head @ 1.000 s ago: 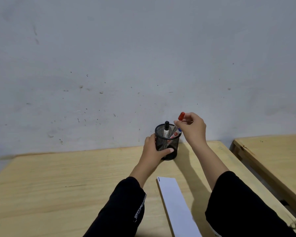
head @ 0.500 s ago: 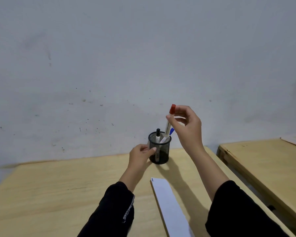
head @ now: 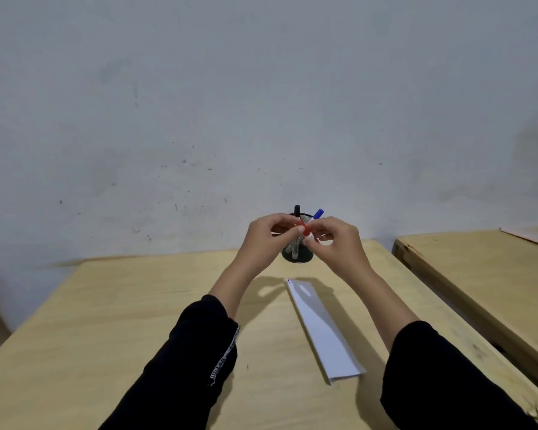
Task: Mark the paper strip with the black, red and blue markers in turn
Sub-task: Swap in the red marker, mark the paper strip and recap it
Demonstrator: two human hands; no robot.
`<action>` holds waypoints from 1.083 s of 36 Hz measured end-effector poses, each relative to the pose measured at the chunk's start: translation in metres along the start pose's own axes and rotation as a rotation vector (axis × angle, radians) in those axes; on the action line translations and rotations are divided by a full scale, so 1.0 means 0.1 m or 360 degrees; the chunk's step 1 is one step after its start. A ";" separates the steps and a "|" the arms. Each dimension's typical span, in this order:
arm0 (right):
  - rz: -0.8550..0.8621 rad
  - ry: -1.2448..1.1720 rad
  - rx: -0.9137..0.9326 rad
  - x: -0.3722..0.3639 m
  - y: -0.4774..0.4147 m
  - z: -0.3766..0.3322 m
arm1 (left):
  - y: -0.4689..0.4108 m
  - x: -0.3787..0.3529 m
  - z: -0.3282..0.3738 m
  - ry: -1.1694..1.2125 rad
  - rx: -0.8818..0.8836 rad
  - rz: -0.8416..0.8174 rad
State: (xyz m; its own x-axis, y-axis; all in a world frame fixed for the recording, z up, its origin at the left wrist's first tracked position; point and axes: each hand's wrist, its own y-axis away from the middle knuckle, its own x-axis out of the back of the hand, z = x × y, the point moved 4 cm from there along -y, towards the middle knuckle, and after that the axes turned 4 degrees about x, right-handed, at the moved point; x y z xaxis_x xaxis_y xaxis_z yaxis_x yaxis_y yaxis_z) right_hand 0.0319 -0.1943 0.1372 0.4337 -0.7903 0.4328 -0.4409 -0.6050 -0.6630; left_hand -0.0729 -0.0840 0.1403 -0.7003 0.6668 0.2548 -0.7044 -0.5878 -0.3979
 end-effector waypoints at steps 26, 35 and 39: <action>-0.0305 -0.0389 -0.0288 0.22 0.18 0.02 | 0.35 0.35 -0.13 0.0305 0.0121 0.0349; 0.0176 -0.1400 -0.0700 0.11 0.35 0.18 | 0.42 0.25 -0.29 0.0598 0.0256 0.0276; 0.0262 -0.1753 -0.0840 -0.07 0.41 0.18 | 0.44 0.14 -0.30 0.0594 0.0272 0.0214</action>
State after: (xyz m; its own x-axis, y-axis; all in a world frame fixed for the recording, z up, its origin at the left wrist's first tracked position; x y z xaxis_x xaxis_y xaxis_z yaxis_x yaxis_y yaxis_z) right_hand 0.0252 -0.2119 0.0959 0.6615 -0.5123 -0.5477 -0.7053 -0.6731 -0.2223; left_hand -0.1105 -0.0866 0.1001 -0.7196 0.6806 -0.1380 -0.6406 -0.7273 -0.2464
